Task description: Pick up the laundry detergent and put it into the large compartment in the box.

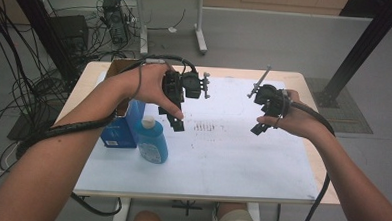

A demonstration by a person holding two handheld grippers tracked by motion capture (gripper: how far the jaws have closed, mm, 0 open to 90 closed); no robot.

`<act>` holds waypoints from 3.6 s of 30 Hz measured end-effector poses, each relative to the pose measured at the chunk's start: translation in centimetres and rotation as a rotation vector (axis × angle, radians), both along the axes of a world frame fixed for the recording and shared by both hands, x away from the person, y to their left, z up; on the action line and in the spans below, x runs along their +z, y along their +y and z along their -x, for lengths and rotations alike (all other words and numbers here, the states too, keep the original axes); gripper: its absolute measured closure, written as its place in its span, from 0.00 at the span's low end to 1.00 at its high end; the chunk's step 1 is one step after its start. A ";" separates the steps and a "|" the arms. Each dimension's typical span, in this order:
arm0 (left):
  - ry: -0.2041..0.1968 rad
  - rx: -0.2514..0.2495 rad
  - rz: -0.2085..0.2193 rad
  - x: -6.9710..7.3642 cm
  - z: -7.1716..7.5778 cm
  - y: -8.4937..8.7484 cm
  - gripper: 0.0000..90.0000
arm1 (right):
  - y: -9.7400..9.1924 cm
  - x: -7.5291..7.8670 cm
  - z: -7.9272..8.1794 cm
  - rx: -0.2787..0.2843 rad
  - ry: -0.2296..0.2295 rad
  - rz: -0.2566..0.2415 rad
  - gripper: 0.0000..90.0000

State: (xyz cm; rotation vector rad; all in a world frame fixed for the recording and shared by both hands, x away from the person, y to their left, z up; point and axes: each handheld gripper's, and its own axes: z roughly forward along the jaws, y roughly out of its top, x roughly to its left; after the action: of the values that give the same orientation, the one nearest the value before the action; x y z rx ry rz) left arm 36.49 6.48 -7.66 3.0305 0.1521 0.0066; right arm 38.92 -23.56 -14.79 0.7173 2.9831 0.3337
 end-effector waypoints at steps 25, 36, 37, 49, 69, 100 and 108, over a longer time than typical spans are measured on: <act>-0.018 0.002 -0.019 -0.2 0.6 1.5 0.09 | 0.3 0.2 0.3 0.002 -0.005 -0.002 0.09; -0.056 -0.013 -0.016 -0.4 1.3 3.5 0.07 | 0.6 0.1 0.3 -0.001 -0.001 0.002 0.09; -0.058 -0.016 -0.020 -0.5 1.4 3.6 0.07 | 0.7 0.1 0.3 -0.001 -0.001 0.002 0.09; -0.065 -0.038 -0.038 -1.1 1.7 5.1 0.07 | 0.5 0.1 0.4 -0.011 0.001 0.002 0.10; -0.033 -0.094 -0.050 -3.5 1.3 6.7 0.07 | 0.6 -0.1 0.5 -0.019 0.004 0.004 0.10; 0.019 -0.106 -0.050 -7.8 -0.2 6.0 0.08 | 0.6 -1.0 0.0 -0.024 0.022 0.000 0.10; 0.022 -0.105 -0.054 -8.3 0.0 6.1 0.08 | 0.7 -1.1 0.0 -0.022 0.022 0.000 0.10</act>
State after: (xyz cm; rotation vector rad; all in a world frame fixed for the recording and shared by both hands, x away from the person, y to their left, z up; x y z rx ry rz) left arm 36.52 12.54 -15.92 3.0891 -0.0060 -0.0314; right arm 38.95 -22.86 -15.85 0.7576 2.9940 0.3269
